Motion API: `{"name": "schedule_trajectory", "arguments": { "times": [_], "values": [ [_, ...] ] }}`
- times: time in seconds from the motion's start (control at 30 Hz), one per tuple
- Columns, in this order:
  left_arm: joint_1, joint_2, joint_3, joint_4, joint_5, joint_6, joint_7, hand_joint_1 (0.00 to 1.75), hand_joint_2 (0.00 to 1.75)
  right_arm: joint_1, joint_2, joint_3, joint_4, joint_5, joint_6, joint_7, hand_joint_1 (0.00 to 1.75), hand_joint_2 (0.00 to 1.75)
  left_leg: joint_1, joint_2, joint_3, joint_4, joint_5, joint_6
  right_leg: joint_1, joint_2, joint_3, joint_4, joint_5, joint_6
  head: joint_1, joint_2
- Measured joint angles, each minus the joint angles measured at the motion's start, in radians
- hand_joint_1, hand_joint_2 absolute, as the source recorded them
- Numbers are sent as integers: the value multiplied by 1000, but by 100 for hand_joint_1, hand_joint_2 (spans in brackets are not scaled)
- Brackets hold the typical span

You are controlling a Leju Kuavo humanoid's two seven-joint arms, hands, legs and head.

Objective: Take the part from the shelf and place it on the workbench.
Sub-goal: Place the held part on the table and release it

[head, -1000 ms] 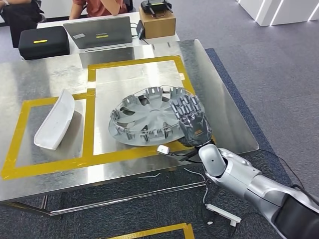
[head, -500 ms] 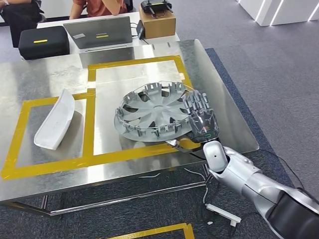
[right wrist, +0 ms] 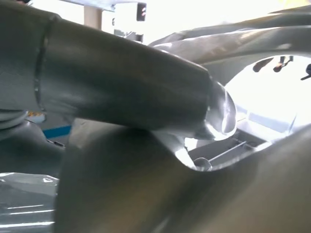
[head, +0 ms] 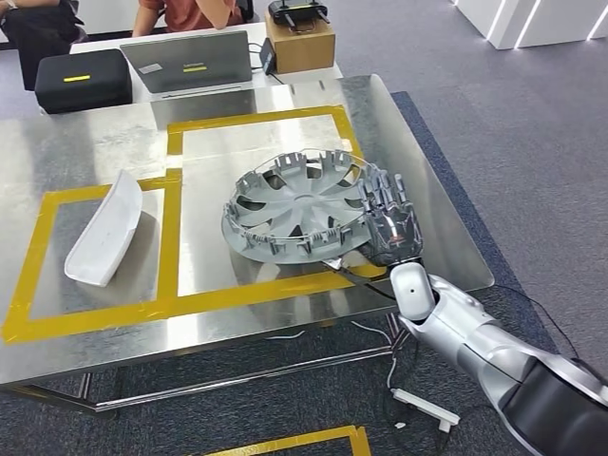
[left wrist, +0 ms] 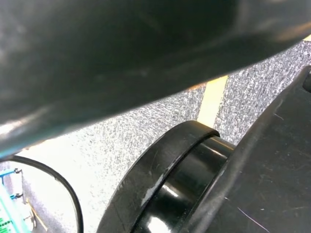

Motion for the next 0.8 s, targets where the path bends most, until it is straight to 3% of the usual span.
{"name": "schedule_trajectory", "arguments": {
  "times": [0.17,0.6,0.8],
  "values": [
    [-3,0,0,0,-12,-9,-2,0,0,8,0,20,-82,0,0,-47,0,0,0,0,0,0,0,0,0,1,-1,0,0,0,0,0],
    [-23,-5,-2,0,-38,-37,-9,0,0,30,11,57,-368,3,0,-344,0,0,0,0,-1,0,0,0,0,1,-1,0,0,0,0,0],
    [-26,-7,-2,0,-40,-40,-7,0,0,40,26,55,-417,2,0,-389,0,0,0,0,-1,0,0,0,0,1,-1,0,0,0,0,0]
  ]
}}
